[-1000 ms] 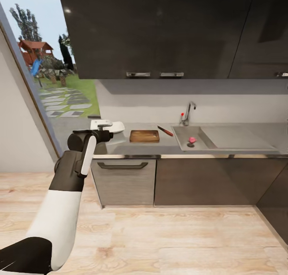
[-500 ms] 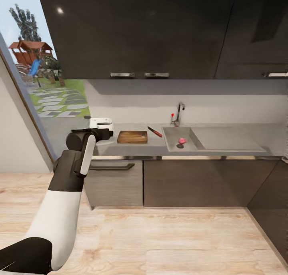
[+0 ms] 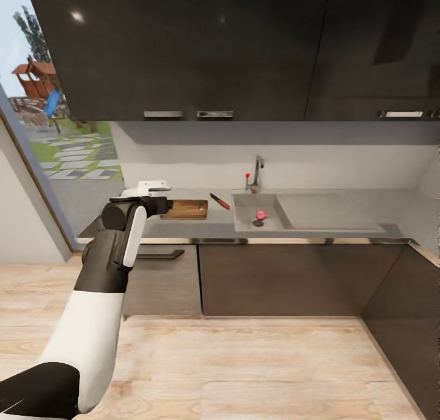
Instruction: In the kitchen, take the Vidalia onion out of the sink, dice it on the chopping board with the paring knife, put the diced onion into the bowl on the countertop, then place both the paring knife and the chopping board into the sink.
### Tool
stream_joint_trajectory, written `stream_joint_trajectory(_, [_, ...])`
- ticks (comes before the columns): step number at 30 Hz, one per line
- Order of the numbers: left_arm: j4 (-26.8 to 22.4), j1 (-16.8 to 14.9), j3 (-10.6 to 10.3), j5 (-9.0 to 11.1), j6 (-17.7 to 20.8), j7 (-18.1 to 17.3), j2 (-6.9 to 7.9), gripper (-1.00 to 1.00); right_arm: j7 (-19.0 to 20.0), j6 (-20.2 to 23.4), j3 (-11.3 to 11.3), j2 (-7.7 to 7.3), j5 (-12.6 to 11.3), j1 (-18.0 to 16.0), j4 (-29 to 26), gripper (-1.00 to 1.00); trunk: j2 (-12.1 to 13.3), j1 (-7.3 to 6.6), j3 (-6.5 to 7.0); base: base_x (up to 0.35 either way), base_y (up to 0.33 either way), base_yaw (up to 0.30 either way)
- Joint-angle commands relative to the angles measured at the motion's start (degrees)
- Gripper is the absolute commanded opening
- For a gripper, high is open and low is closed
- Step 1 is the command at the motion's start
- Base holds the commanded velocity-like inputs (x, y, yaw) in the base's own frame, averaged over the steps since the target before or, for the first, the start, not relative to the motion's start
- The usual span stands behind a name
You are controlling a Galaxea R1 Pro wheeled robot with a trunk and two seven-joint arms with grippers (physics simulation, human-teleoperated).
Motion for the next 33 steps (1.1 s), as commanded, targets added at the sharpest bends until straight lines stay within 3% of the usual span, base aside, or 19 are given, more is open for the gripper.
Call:
stream_joint_trajectory(1, [-0.01, -0.06, -0.04, 0.43, 0.22, 0.47, -0.01, 1.0, 0.25, -0.07, 0.28, -0.03, -0.62, 0.01, -0.08, 1.0, -0.13, 0.04, -0.12, 0.0, -0.341, 0.0])
stream_joint_trajectory(33, [0.48, -0.09, -0.04, 0.43, 0.14, 0.47, -0.1, 1.0, 0.25, 0.32, 0.28, -0.12, -0.58, 0.01, 0.06, 1.0, -0.13, 0.04, -0.12, 0.023, -0.338, 0.0])
